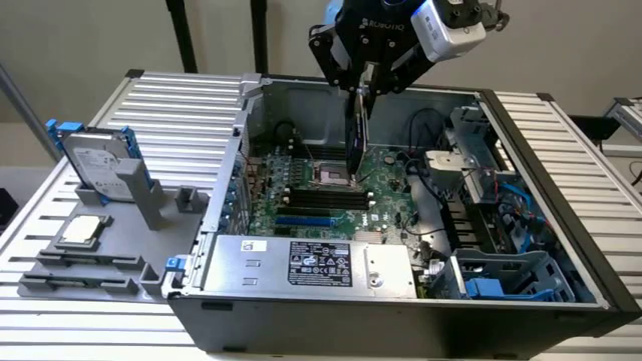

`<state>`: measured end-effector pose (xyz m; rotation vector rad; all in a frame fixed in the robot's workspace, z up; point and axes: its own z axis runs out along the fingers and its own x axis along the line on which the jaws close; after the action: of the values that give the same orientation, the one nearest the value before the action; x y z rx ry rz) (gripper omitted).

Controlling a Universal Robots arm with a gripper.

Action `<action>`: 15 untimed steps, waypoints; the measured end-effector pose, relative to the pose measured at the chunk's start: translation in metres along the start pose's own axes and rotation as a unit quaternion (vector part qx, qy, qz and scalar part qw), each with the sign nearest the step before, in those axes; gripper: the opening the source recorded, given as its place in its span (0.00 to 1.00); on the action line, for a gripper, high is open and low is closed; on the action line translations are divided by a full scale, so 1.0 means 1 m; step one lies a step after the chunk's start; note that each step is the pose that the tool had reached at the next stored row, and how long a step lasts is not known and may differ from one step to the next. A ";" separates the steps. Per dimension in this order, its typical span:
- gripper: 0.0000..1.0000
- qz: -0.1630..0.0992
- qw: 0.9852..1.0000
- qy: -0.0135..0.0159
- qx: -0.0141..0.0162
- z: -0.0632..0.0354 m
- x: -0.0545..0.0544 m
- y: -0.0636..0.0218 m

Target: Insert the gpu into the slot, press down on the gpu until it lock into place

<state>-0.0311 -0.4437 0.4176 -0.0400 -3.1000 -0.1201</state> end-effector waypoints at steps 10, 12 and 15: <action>0.26 -0.059 0.998 0.005 0.002 0.0002 -0.001 0.0000; 0.26 -0.077 0.997 0.006 0.003 0.0004 -0.001 0.0000; 0.26 -0.104 0.995 0.008 0.004 0.0006 -0.001 0.0000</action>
<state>-0.0298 -0.4436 0.4170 0.2829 -3.0798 -0.1129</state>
